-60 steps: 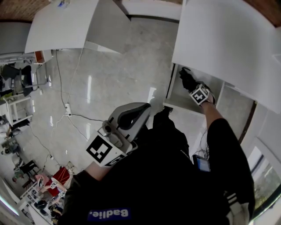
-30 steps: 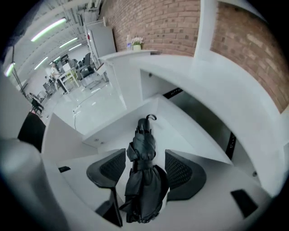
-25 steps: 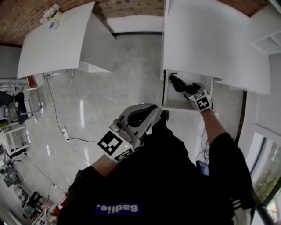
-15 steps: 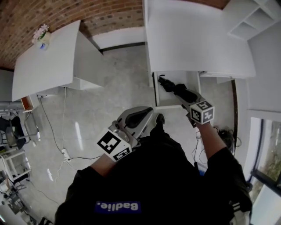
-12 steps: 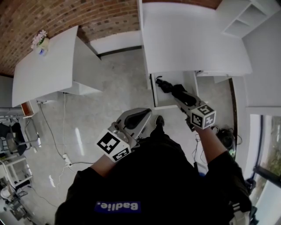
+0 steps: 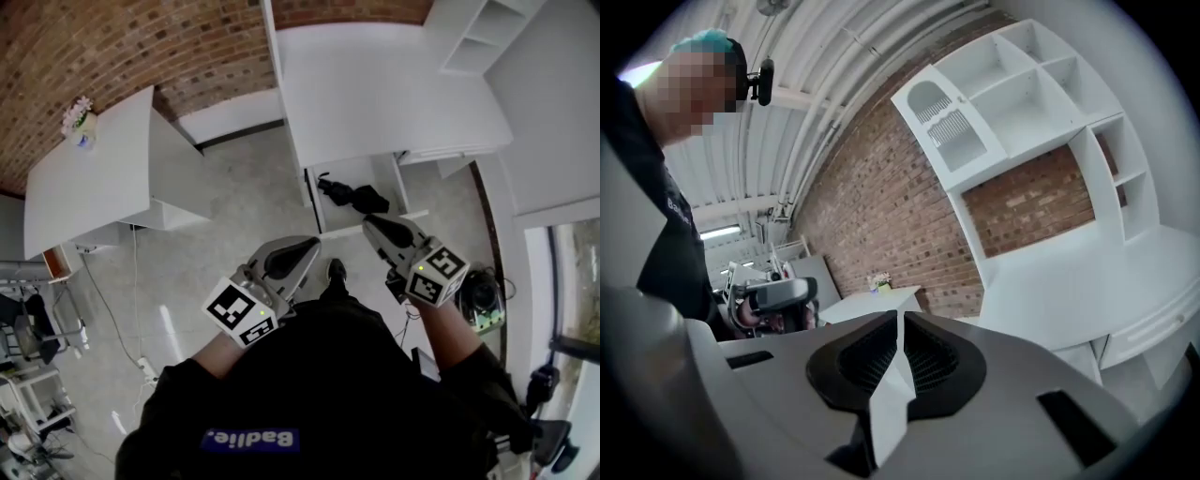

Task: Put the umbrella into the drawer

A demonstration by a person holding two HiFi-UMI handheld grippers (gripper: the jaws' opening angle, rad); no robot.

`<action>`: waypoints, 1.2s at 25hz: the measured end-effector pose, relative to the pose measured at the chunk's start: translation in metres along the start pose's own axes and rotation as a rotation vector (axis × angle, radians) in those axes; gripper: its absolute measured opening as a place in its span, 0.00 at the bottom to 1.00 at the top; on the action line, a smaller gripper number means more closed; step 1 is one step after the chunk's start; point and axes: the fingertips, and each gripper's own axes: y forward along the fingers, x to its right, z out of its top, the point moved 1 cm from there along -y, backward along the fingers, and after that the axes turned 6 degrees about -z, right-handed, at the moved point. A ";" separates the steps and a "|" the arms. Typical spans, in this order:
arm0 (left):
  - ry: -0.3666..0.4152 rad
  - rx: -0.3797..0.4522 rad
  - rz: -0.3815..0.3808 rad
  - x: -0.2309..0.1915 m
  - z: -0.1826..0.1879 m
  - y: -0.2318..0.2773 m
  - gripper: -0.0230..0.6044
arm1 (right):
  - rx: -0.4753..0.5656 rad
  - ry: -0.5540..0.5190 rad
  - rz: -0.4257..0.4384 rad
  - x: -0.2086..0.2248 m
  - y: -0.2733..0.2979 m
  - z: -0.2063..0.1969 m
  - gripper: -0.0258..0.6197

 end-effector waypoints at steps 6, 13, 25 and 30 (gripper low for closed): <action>0.009 -0.003 -0.016 0.005 0.001 -0.003 0.03 | 0.047 -0.048 0.069 -0.038 -0.010 0.018 0.09; 0.012 -0.004 -0.028 0.008 0.002 -0.006 0.03 | 0.032 -0.098 0.129 -0.070 -0.010 0.017 0.09; 0.028 -0.009 -0.055 0.011 0.005 -0.008 0.03 | 0.055 -0.160 0.206 -0.090 -0.005 0.023 0.09; 0.024 -0.004 -0.051 0.012 0.005 -0.009 0.03 | 0.049 -0.157 0.213 -0.093 -0.006 0.022 0.09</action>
